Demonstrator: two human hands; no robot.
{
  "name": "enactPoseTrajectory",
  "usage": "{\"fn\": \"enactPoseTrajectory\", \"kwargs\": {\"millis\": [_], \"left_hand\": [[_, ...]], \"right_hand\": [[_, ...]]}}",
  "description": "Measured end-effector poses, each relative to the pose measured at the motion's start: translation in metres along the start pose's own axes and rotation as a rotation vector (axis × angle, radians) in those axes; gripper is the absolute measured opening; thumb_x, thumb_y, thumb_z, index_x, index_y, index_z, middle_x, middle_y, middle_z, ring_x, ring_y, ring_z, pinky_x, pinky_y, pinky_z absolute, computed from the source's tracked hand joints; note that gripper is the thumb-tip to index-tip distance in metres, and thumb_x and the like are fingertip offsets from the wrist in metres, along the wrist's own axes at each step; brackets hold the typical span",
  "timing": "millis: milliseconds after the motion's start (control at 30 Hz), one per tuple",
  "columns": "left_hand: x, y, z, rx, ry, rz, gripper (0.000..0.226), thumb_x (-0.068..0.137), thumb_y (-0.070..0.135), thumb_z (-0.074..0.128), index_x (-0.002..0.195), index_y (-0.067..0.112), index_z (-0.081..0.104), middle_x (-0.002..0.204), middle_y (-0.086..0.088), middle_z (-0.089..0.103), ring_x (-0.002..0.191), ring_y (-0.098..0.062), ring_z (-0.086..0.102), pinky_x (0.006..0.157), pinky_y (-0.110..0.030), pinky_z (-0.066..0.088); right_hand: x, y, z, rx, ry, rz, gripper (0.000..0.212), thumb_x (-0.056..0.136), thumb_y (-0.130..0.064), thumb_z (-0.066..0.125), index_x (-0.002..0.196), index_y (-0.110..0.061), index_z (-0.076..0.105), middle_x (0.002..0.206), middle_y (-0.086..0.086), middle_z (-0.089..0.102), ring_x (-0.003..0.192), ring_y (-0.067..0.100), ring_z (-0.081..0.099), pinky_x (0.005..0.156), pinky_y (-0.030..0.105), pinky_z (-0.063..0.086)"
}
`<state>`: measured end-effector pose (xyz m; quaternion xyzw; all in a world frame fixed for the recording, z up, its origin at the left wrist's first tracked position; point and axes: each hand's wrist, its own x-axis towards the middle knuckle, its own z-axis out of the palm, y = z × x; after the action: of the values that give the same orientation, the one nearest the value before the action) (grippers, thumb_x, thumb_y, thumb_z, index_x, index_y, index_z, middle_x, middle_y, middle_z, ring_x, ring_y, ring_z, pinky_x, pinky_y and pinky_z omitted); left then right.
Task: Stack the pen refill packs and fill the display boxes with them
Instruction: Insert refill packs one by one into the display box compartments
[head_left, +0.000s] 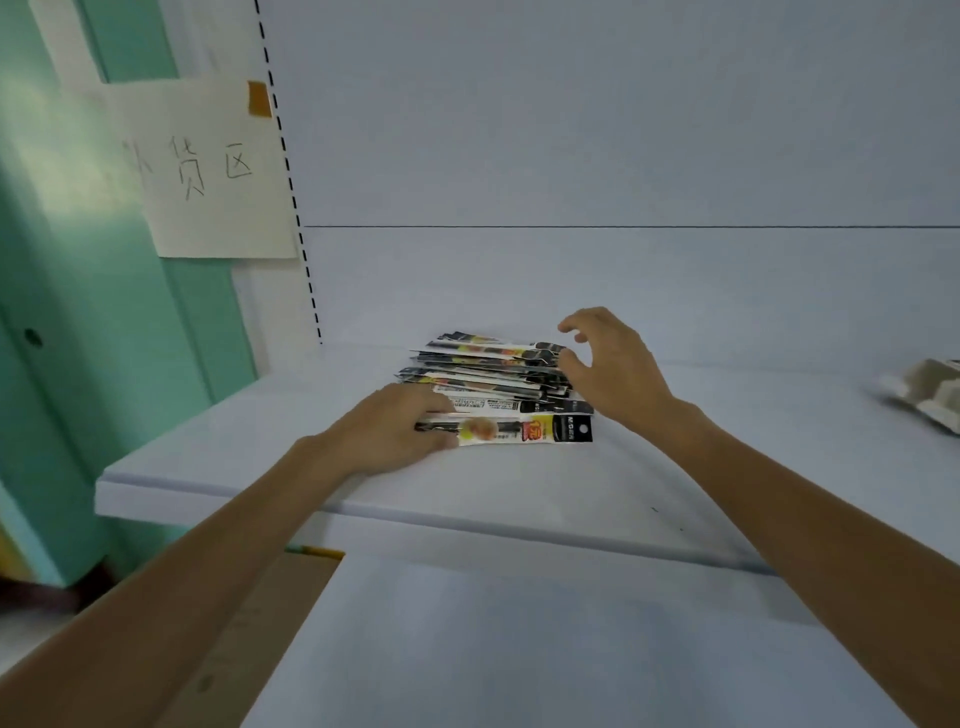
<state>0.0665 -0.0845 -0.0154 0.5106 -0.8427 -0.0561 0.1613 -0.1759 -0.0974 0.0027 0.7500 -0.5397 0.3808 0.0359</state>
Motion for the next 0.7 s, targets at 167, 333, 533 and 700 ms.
{"fn": "enactPoseTrajectory", "kwargs": {"millis": [167,333,533,700], "left_hand": [[-0.001,-0.01,-0.004,-0.201,0.072,-0.041,0.013,0.09,0.026,0.058,0.078,0.022,0.057,0.074,0.009,0.053,0.067,-0.006,0.048,0.054,-0.015,0.032],[0.007,-0.008,-0.013,-0.65,0.206,-0.221,0.009,0.092,0.02,0.055,0.097,0.015,0.06,0.087,0.002,0.061,0.078,-0.016,0.057,0.064,-0.023,0.043],[0.015,0.02,-0.008,-1.169,0.127,-0.195,0.014,0.089,0.008,0.058,0.096,0.02,0.06,0.095,-0.001,0.068,0.092,-0.021,0.065,0.082,-0.04,0.053],[0.01,0.037,-0.002,-0.604,0.098,0.005,0.034,0.078,0.022,0.072,0.103,0.033,0.052,0.093,0.019,0.059,0.089,-0.003,0.057,0.067,-0.008,0.043]], "right_hand": [[0.001,0.001,0.005,-0.002,0.046,0.032,0.023,0.09,-0.017,0.051,0.112,-0.01,0.057,0.12,0.002,0.054,0.1,0.016,0.055,0.085,0.031,0.045],[0.005,-0.01,0.009,0.096,0.11,0.089,0.018,0.091,-0.015,0.051,0.106,-0.01,0.06,0.112,0.003,0.059,0.094,0.015,0.057,0.082,0.027,0.045],[-0.003,-0.047,0.02,0.442,-0.134,0.187,0.024,0.088,-0.037,0.058,0.095,-0.015,0.065,0.085,-0.006,0.065,0.075,0.001,0.058,0.061,0.008,0.042],[-0.001,-0.062,0.02,0.563,-0.166,0.222,0.009,0.088,-0.019,0.058,0.094,-0.013,0.064,0.09,0.005,0.069,0.081,0.02,0.064,0.077,0.034,0.052]]}}
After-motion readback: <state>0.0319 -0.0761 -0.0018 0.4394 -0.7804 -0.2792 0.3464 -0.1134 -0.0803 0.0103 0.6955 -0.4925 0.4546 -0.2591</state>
